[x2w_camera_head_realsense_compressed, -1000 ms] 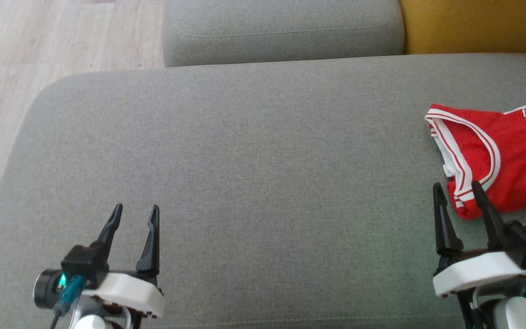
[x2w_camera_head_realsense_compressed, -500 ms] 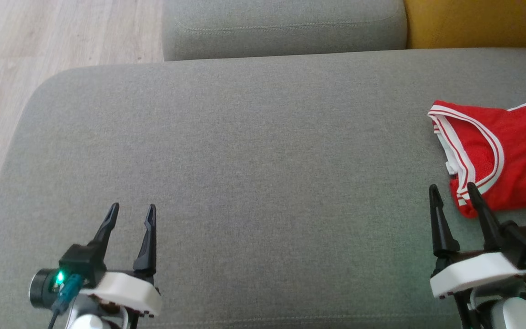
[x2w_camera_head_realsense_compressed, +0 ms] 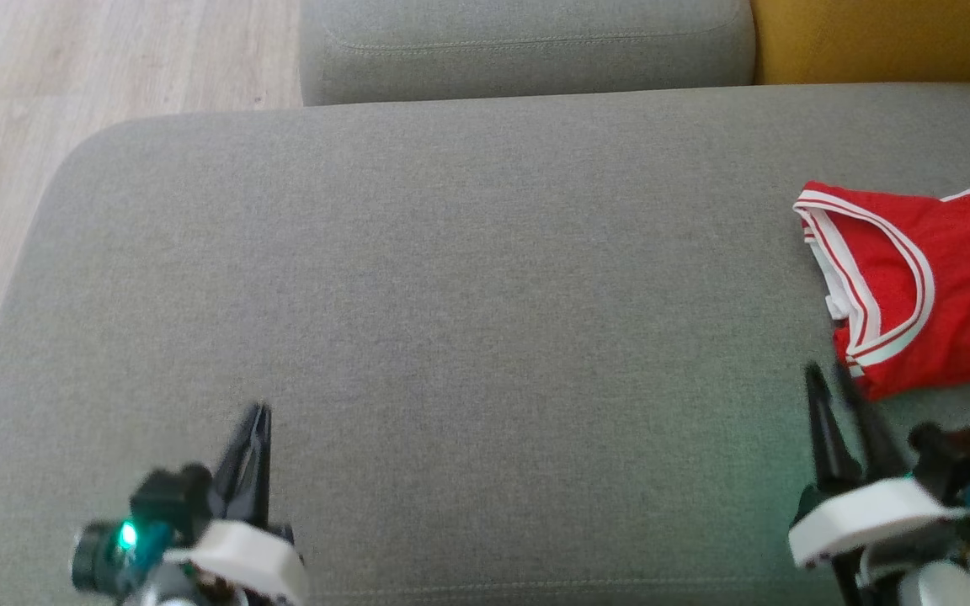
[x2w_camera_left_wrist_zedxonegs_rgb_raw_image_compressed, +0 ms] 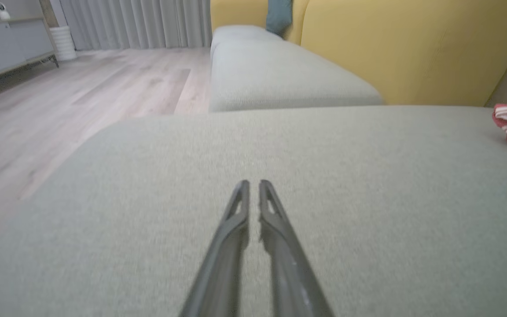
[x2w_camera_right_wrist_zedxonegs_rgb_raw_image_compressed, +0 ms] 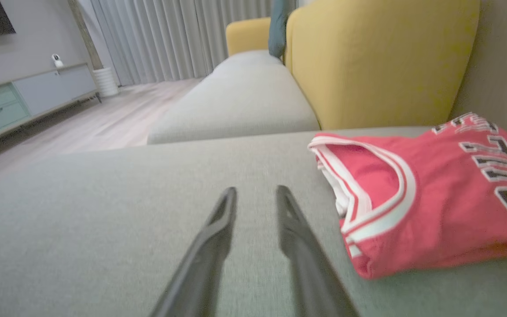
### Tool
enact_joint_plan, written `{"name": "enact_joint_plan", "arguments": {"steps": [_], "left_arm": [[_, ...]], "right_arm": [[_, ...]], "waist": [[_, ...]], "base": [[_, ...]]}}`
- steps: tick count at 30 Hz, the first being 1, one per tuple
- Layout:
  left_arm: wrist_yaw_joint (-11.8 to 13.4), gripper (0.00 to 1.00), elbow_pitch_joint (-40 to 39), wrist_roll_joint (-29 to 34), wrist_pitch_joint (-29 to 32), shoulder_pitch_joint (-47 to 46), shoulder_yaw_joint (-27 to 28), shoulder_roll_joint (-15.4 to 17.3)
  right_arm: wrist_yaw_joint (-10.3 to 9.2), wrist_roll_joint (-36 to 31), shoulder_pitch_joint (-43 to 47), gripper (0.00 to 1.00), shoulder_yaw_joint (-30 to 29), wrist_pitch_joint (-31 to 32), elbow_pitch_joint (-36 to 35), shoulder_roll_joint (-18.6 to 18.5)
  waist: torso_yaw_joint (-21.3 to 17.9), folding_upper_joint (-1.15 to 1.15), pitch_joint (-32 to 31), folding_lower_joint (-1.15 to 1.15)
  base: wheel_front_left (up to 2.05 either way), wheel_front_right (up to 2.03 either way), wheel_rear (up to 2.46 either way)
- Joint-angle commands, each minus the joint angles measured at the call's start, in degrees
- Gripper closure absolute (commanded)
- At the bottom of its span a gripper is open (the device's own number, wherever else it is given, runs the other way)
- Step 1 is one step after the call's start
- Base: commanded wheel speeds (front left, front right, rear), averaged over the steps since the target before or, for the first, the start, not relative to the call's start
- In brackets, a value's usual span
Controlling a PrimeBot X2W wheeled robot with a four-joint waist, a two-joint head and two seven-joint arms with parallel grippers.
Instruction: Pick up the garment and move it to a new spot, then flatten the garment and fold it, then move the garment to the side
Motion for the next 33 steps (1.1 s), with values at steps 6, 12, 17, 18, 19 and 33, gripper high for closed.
{"name": "enact_joint_plan", "arguments": {"steps": [6, 12, 17, 18, 19, 33], "left_arm": [[-0.52, 1.00, 0.92, -3.79, 0.74, 0.05, 0.69, -0.45], [-0.98, 1.00, 1.20, -7.11, 1.43, -0.34, 1.43, -0.65], [-1.54, 1.00, 1.52, -11.04, 2.25, -0.80, 2.33, -0.91], [-1.63, 1.00, 1.57, -11.69, 2.39, -0.88, 2.48, -0.96], [-1.72, 1.00, 1.62, -12.35, 2.52, -0.96, 2.63, -1.00], [-3.02, 1.00, 2.14, -21.50, 4.48, -1.96, 4.78, -1.68]], "right_arm": [[0.01, 4.08, -0.10, 1.00, 0.06, 0.17, 1.12, -0.15], [0.02, 7.66, -0.54, 1.00, 0.05, 0.40, 1.56, -0.33], [0.03, 11.88, -1.03, 1.00, 0.03, 0.67, 2.05, -0.51], [0.03, 12.58, -1.11, 1.00, 0.02, 0.72, 2.13, -0.53], [0.03, 13.28, -1.19, 1.00, 0.01, 0.76, 2.20, -0.56], [0.05, 23.06, -2.27, 1.00, -0.15, 1.48, 3.25, -0.86]], "waist": [[-0.02, 0.00, -0.06, 0.00], [-0.04, 0.00, -0.12, 0.00], [-0.06, 0.00, -0.19, 0.00], [-0.07, 0.00, -0.20, 0.00], [-0.07, 0.00, -0.21, 0.00], [-0.12, 0.00, -0.37, 0.00]], "base": [[0.00, 0.00, 0.00], [0.00, 0.00, 0.00], [0.00, 0.00, 0.00], [0.00, 0.00, 0.00], [0.00, 0.00, 0.00], [0.00, 0.00, 0.00]]}}
